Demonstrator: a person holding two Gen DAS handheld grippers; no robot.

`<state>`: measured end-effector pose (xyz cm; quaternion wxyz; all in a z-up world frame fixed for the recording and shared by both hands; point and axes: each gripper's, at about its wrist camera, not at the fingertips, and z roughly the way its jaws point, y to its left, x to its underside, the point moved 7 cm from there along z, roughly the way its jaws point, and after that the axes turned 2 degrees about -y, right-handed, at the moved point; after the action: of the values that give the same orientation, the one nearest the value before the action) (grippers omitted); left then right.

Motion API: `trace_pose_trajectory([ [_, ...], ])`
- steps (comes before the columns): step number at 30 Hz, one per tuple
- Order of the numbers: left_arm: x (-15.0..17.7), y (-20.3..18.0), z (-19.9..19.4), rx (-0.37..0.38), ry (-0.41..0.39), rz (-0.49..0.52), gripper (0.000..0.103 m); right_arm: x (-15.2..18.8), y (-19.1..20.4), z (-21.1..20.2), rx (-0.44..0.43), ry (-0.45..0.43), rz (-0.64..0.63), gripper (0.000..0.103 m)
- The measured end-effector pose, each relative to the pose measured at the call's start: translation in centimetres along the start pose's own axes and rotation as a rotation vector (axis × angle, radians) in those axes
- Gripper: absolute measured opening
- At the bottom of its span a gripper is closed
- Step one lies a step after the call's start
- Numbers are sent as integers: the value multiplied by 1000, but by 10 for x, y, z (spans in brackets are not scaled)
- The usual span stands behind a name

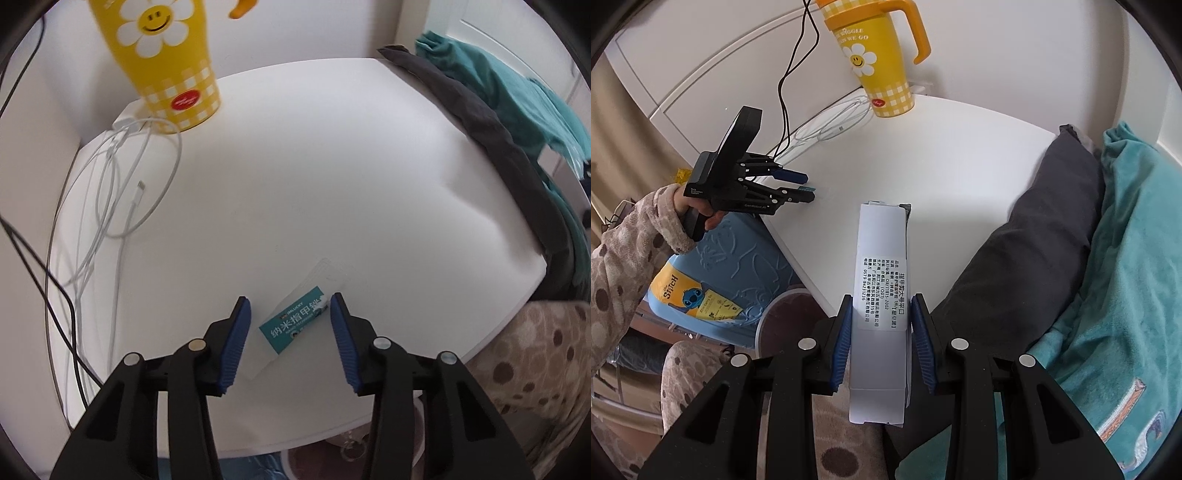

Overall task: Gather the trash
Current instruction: 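Grasp the small teal-labelled packet with the left gripper while the right gripper holds the box, then carry the packet and white box in both grippers over the trash bin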

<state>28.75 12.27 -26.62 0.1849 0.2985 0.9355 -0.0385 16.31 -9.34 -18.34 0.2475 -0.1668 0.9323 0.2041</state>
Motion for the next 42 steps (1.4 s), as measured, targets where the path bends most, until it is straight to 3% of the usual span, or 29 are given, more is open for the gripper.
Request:
trace_pose_trajectory([
  [3,1,-2,0,-2,2,-21,32,0,0,-1,0,0,0,30],
  [5,1,-5,-1,-10,19,-21,20,-1,-1,-2,1,-2,0,30],
  [10,0,-10,-2,-36,38,-34,19,-1,-2,-3,0,-4,1,30],
  [21,3,-12,-22,-119,-64,-201,19,-18,-3,-4,23,-56,-6,30],
  [25,2,-18,-39,-136,-123,-308,19,-23,-3,-3,48,-63,-26,30],
  [32,5,-41,-60,-135,-183,-431,19,-28,-7,-4,62,-70,-21,30],
  [42,29,-79,-105,-133,-238,-500,19,-23,14,-19,31,-78,-57,30],
])
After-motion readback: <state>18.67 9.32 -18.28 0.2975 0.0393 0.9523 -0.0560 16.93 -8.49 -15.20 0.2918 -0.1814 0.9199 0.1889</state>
